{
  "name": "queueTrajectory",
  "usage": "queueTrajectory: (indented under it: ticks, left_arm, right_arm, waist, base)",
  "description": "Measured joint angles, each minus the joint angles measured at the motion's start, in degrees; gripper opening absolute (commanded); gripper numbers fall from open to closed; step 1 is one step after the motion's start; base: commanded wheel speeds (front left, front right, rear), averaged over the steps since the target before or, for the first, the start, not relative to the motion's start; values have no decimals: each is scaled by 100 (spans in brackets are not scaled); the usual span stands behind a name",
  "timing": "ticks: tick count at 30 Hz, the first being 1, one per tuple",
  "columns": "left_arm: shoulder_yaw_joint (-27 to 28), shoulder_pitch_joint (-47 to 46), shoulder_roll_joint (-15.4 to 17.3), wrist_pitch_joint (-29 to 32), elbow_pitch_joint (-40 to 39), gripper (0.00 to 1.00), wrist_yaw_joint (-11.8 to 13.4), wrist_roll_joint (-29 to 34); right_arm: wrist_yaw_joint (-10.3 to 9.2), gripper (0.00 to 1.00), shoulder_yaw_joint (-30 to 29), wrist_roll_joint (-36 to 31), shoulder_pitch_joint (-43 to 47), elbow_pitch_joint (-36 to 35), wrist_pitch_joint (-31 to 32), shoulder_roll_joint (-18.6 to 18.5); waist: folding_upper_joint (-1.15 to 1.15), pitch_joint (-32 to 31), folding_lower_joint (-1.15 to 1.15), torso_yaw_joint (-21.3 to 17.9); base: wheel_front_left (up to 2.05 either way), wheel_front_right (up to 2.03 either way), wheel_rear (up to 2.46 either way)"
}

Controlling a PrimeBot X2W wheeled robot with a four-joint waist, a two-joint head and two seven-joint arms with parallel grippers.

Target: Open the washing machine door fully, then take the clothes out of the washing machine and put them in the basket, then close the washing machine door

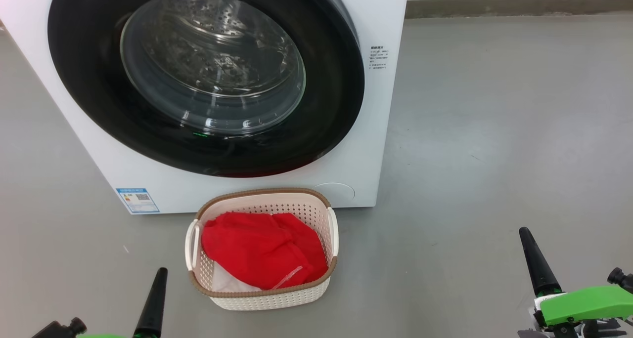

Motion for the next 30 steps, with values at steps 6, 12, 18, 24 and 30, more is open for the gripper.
queueTrajectory:
  ticks: [6,12,18,24,30]
  left_arm:
    - [57,-113,0,102,66,0,-42,-454]
    - [93,-122,-1,221,125,0,-46,-867]
    - [120,-222,-1,307,172,0,-88,-1273]
    - [149,-236,-1,392,211,0,-93,-1602]
    - [183,-341,-3,479,276,0,-121,-2011]
  right_arm:
    - [-1,0,3,532,-107,70,102,-30]
    - [-1,0,4,949,-155,132,178,-69]
    - [-2,0,7,1356,-254,185,276,-87]
    - [-3,0,9,1707,-311,248,330,-91]
    - [-4,0,11,2103,-413,289,422,-105]
  waist:
    - [0,12,0,-3]
    - [0,22,0,-6]
    - [0,32,0,-9]
    - [0,40,0,-11]
    - [0,50,0,-14]
  base:
    - [0,0,0]
    - [0,0,0]
    - [0,0,0]
    - [0,0,0]
    - [0,0,0]
